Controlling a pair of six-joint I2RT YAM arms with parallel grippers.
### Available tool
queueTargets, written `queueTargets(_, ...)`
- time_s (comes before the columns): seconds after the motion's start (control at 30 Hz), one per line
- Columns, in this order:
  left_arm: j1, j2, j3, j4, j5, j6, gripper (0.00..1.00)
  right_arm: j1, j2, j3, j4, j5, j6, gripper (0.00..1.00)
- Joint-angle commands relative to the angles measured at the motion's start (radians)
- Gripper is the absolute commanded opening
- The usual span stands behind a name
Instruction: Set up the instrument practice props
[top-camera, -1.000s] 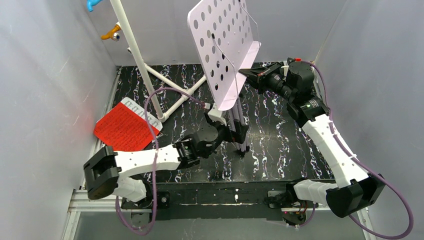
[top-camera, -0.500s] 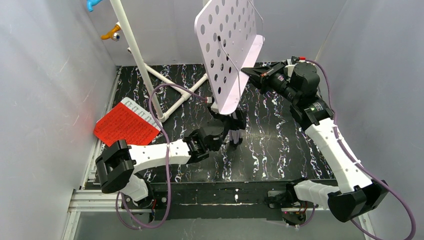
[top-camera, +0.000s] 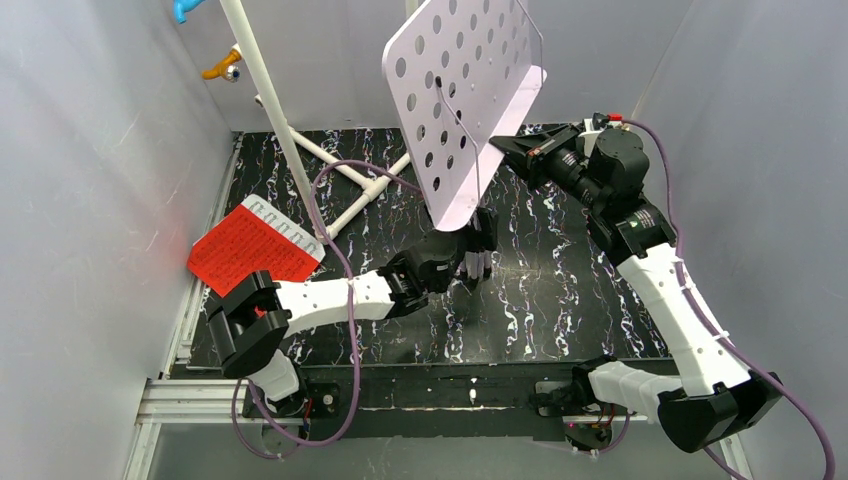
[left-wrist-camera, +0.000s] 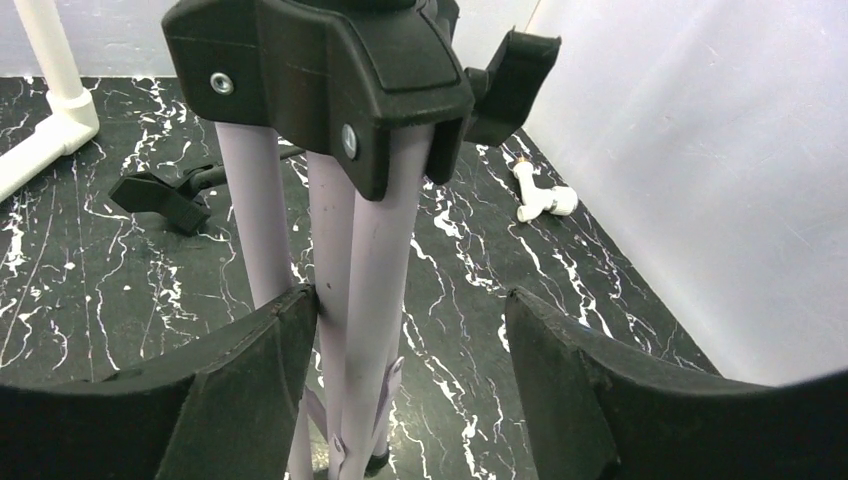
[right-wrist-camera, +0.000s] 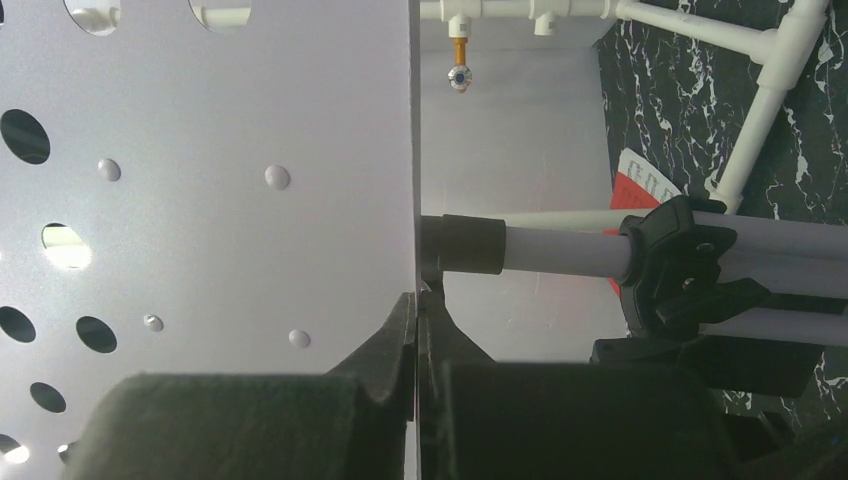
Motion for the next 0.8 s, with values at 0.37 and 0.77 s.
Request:
queueTargets(0.37,0.068,-0.165,-0.074,-0.044,0.193,0.512,0.0,0.008,-0.374,-0.224,0.152,-0.049,-0.2,0.01)
queueTargets(0.77,0.077,-0.209,-0.16,-0.081,0.211,0.476,0.0,0.008,-0.374,-0.197,0.086,-0.038,-0.299,0.45)
